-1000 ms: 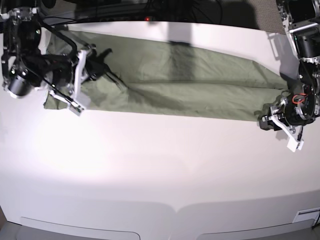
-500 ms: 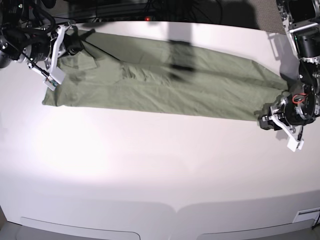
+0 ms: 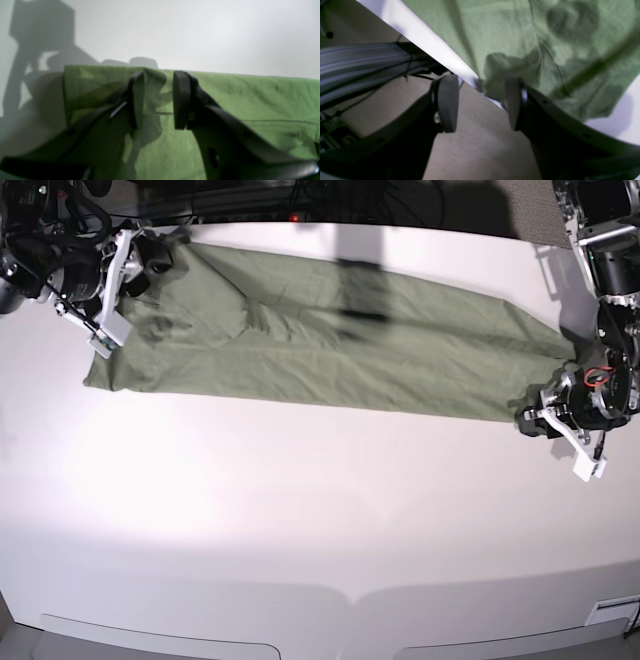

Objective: Fold the T-shirt properly
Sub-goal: 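Drag the folded shirt away from the arm bases with both grippers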

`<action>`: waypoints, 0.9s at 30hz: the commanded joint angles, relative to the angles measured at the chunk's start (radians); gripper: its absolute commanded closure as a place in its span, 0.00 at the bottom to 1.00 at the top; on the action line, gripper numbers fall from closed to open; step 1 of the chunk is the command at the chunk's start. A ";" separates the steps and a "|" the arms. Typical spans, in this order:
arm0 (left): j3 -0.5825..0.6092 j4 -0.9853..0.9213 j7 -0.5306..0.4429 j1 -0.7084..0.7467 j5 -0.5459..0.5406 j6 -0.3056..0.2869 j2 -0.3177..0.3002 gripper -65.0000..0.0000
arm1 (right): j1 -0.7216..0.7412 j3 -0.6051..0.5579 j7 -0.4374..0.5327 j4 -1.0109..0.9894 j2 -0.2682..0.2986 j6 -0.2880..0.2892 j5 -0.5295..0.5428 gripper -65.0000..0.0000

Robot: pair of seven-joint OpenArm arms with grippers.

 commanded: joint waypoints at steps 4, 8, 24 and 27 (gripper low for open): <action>-0.004 0.018 -0.010 -0.019 -0.018 -0.004 -0.016 0.70 | 0.008 0.009 0.043 0.012 0.016 0.001 -0.028 0.53; -0.004 0.018 0.003 -0.001 -0.019 -0.004 -0.007 0.70 | 0.008 0.008 0.274 -0.021 -0.024 0.001 -0.115 0.53; -0.004 0.017 -0.070 0.146 0.145 -0.003 0.079 0.70 | 0.220 0.005 0.345 -0.516 -0.221 0.001 -0.317 0.53; -0.004 0.017 -0.102 0.132 0.171 0.008 0.094 0.70 | 0.291 -0.002 0.339 -0.576 -0.221 0.001 -0.346 0.53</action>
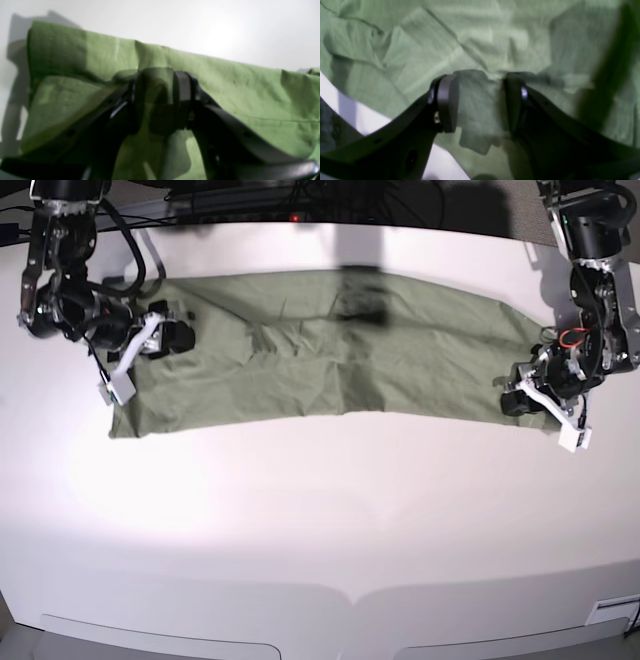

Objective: Fold the T-shirt properly
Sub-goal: 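Drag the folded shirt away from the arm bases with both grippers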

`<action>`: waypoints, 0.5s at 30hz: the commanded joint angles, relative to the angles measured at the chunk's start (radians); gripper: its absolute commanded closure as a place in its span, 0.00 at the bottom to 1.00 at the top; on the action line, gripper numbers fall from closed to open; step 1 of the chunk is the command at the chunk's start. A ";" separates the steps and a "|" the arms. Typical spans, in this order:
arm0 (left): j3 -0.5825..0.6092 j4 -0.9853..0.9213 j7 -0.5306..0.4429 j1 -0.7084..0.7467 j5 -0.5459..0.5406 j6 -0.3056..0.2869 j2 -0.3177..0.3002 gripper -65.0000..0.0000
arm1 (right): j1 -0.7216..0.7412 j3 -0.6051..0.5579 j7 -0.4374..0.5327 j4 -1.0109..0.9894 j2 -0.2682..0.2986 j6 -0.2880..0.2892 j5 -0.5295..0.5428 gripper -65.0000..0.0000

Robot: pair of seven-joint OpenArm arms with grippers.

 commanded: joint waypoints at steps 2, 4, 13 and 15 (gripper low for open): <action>0.008 -0.007 0.054 -0.013 0.082 0.033 0.001 0.70 | 0.045 -0.007 -0.014 -0.042 0.012 -0.012 -0.082 0.53; 0.008 -0.008 0.033 -0.029 0.148 0.064 0.001 0.70 | 0.084 -0.012 -0.005 -0.090 0.012 -0.012 -0.109 0.53; 0.008 -0.009 -0.051 -0.097 0.214 0.100 0.001 0.71 | 0.288 -0.012 0.068 -0.345 0.011 -0.012 -0.146 0.53; 0.008 -0.009 -0.050 -0.117 0.239 0.100 0.001 0.71 | 0.320 -0.012 0.069 -0.372 0.012 -0.012 -0.157 0.53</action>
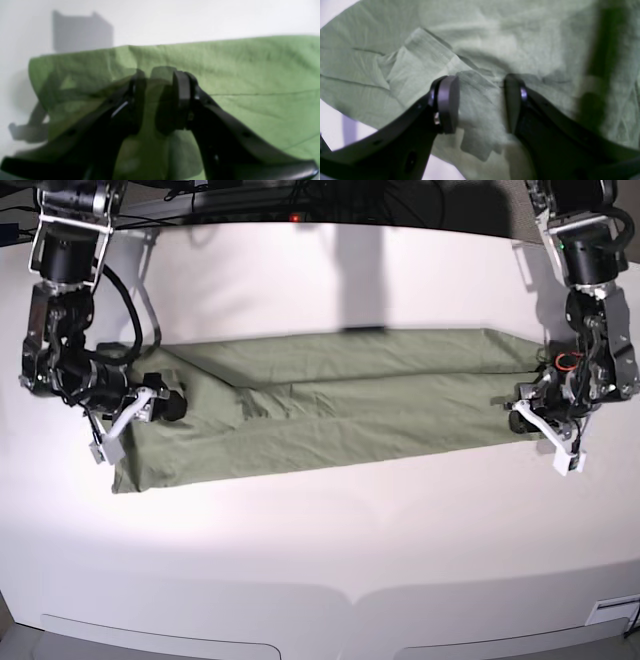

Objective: Fold the T-shirt properly
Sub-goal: 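Drag the folded shirt away from the arm bases with both grippers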

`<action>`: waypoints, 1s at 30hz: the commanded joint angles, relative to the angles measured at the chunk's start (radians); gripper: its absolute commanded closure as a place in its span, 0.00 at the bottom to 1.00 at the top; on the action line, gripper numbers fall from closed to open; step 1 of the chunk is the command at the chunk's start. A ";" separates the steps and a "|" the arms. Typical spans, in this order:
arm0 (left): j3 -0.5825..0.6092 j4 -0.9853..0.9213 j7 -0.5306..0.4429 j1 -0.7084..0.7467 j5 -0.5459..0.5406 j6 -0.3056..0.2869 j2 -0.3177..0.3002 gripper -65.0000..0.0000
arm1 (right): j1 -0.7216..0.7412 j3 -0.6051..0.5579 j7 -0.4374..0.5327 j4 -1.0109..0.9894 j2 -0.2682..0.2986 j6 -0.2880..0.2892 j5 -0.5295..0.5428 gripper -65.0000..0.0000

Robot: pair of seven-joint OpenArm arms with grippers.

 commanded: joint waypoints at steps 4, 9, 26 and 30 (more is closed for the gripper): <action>-0.004 0.007 0.027 -0.050 0.048 0.012 -0.014 0.71 | 0.023 -0.001 -0.040 -0.005 0.014 -0.025 -0.062 0.53; -0.004 0.010 0.019 -0.071 -0.005 0.012 -0.032 0.71 | 0.024 0.000 -0.064 0.000 0.029 -0.025 0.073 0.53; -0.004 0.011 -0.035 -0.098 -0.057 0.011 -0.120 0.62 | 0.024 0.002 -0.080 0.377 0.056 -0.025 0.181 0.53; -0.004 0.011 -0.064 -0.098 -0.058 0.012 -0.120 0.41 | 0.025 0.002 -0.080 0.485 0.056 -0.025 0.232 0.53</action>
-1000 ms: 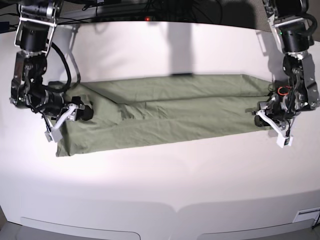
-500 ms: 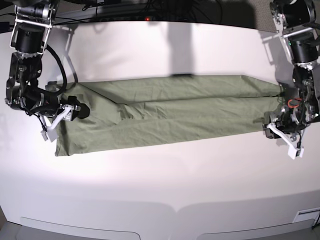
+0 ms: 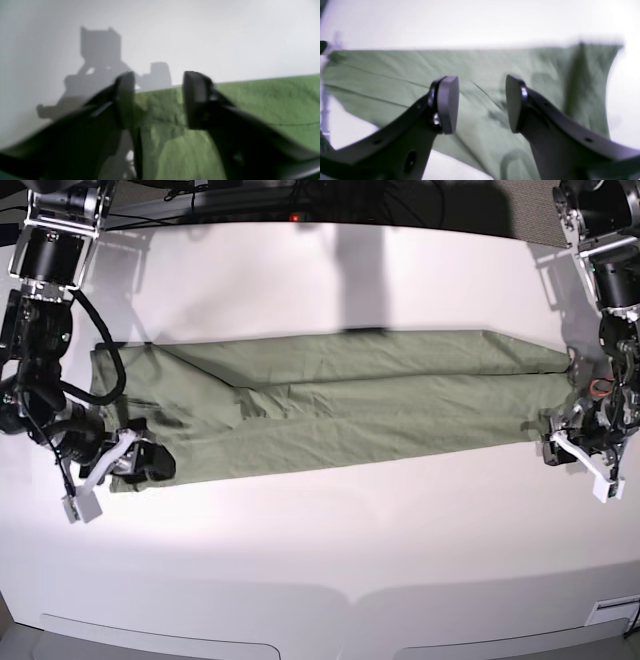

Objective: Fold the T-shirt properly
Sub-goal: 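Drag the folded shirt away from the arm bases with both grippers, then open both grippers and move the right gripper over the shirt's folded end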

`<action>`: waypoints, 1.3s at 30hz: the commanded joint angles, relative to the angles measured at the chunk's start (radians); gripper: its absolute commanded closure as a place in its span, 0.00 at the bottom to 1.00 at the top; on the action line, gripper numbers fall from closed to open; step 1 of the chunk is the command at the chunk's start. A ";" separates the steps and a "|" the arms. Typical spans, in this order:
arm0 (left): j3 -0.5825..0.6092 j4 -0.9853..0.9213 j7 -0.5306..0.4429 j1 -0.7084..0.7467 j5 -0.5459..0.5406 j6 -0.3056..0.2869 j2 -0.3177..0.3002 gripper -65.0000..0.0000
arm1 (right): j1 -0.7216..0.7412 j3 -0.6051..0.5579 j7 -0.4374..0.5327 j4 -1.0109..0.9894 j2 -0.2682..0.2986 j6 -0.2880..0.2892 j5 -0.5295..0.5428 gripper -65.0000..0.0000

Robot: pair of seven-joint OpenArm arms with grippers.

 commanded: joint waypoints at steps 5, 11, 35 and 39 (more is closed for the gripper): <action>-0.004 0.018 -0.086 -0.027 -0.011 -0.005 -0.017 0.30 | 0.020 0.048 0.020 0.076 0.019 0.005 0.012 0.53; -0.005 0.018 -0.113 -0.025 0.030 -0.005 -0.017 0.30 | 0.020 0.141 -0.002 0.078 0.019 0.005 0.012 0.53; -0.006 0.018 0.186 -0.028 -0.048 -0.004 -0.170 0.30 | 0.020 0.222 -0.043 0.078 0.019 0.005 0.116 0.53; -0.006 0.018 0.190 -0.028 -0.129 -0.011 -0.171 0.30 | 0.020 0.221 -0.032 0.078 0.006 0.005 0.147 0.53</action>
